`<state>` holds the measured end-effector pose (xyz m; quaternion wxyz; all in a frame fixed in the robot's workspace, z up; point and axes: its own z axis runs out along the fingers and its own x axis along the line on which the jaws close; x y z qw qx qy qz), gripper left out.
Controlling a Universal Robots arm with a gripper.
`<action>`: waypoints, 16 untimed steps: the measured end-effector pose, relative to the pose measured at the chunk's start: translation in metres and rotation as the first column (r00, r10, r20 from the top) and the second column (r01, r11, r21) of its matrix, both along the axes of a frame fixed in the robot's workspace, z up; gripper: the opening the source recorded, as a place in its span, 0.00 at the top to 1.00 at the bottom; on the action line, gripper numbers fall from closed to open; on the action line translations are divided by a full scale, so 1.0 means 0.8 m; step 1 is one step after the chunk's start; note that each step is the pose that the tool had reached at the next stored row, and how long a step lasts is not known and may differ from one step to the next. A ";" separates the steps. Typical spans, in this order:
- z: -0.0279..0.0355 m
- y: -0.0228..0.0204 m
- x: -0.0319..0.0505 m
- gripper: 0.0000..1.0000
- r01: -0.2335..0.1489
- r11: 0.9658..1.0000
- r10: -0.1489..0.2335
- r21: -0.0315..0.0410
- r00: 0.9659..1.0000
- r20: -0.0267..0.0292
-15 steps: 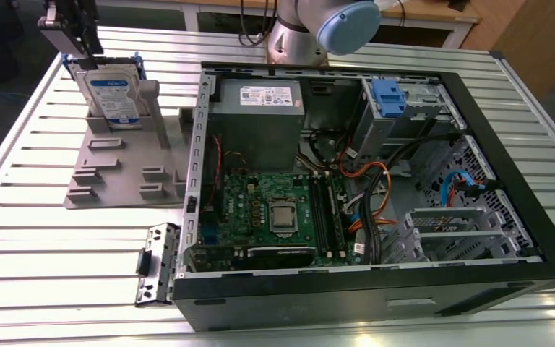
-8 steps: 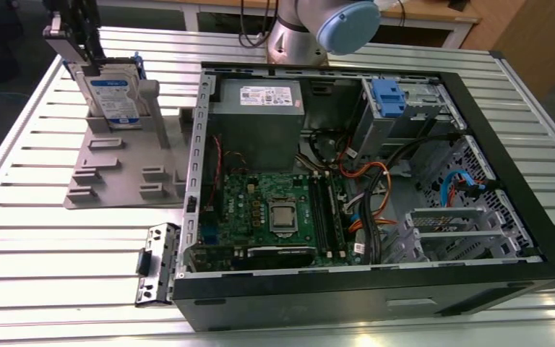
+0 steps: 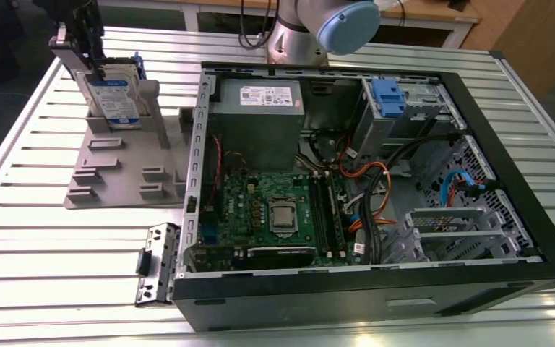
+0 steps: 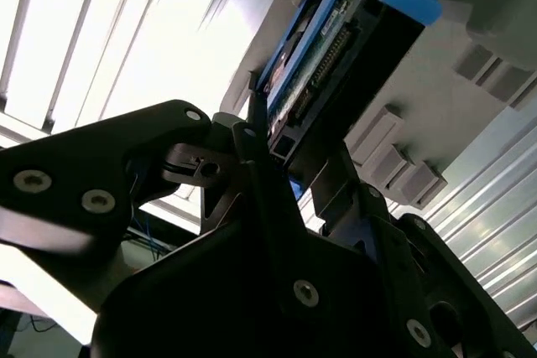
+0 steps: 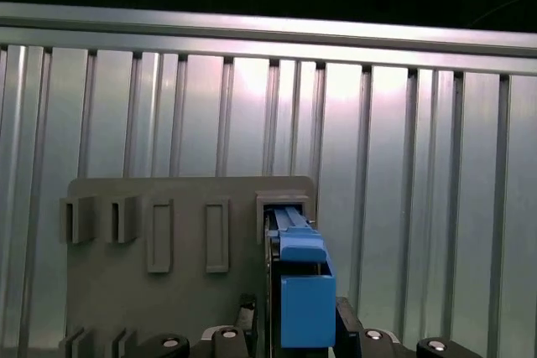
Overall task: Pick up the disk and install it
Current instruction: 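Pick up the disk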
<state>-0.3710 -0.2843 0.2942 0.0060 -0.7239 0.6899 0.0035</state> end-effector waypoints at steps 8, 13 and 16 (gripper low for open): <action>-0.0178 0.0000 0.000 0.53 -0.005 1.000 0.005 0.000 1.000 0.000; -0.0186 0.0000 0.000 0.53 -0.005 1.000 0.005 0.000 1.000 0.000; -0.0187 0.0000 0.000 0.55 -0.005 1.000 0.005 0.000 1.000 0.000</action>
